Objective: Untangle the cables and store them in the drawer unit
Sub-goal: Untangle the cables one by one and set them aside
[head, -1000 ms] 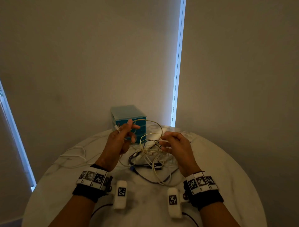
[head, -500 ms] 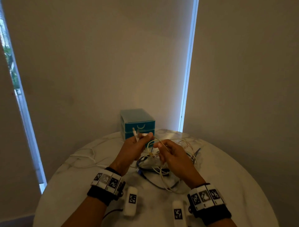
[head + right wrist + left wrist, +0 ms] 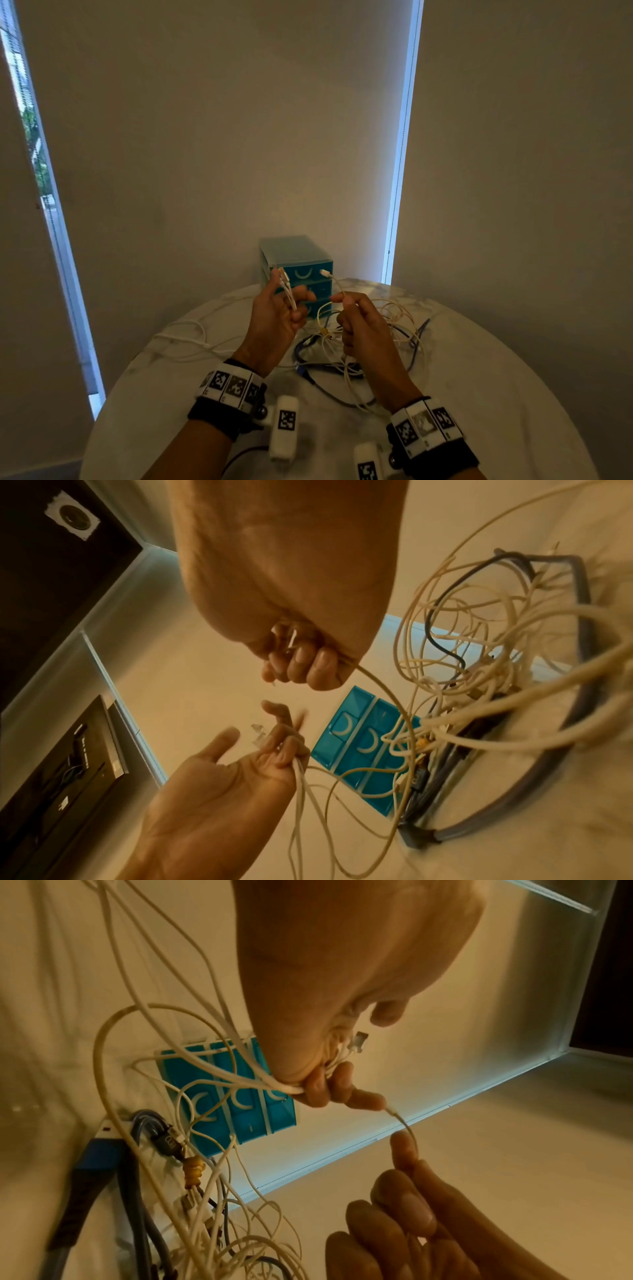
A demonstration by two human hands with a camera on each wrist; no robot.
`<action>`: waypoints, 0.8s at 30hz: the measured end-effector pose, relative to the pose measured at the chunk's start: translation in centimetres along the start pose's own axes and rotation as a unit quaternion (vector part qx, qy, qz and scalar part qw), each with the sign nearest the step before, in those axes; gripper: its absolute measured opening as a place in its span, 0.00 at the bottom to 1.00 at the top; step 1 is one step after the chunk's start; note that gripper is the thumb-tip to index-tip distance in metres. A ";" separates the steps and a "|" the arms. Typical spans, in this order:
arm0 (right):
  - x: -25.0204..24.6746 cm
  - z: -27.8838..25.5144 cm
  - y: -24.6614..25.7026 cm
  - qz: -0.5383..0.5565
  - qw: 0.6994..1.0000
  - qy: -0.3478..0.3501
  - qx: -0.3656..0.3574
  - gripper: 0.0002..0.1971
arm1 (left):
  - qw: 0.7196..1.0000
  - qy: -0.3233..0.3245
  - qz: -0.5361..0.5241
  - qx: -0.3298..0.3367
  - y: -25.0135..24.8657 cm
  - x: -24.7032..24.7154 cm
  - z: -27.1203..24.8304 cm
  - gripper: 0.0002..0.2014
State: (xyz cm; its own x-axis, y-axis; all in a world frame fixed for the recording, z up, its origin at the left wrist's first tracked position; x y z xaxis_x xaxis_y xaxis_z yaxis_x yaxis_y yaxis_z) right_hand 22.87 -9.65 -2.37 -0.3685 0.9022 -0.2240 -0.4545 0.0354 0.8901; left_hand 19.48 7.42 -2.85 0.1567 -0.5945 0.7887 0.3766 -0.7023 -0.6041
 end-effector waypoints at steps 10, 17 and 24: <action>2.1 -0.4 -0.1 -0.161 0.984 0.055 -0.058 0.06 | 0.969 0.071 0.212 0.109 -0.6 2.3 -1.7 0.20; -4.1 0.3 -2.6 -0.273 0.947 -0.147 0.087 0.17 | 0.982 0.122 0.015 0.140 -3.4 3.0 -1.7 0.21; -1.4 0.2 -3.2 0.252 0.950 -0.010 0.186 0.15 | 0.985 0.166 -0.042 0.018 -1.9 3.7 -2.2 0.19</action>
State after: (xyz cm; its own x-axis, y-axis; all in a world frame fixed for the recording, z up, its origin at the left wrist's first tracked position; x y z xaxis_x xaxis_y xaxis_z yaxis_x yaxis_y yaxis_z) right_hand 25.06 -10.96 -4.85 -0.4467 0.8523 0.2721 0.0955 -0.2570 0.9617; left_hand 17.33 5.66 0.99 -0.1820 -0.6346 0.7511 0.4084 -0.7436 -0.5293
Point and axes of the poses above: each hand's wrist, its own z-axis towards the middle knuckle, its own x-axis out of the palm, y = z × x, the point moved 8 cm from there along z, towards the middle knuckle, and after that the axes turned 15 degrees about -z, right-handed, at the moved point
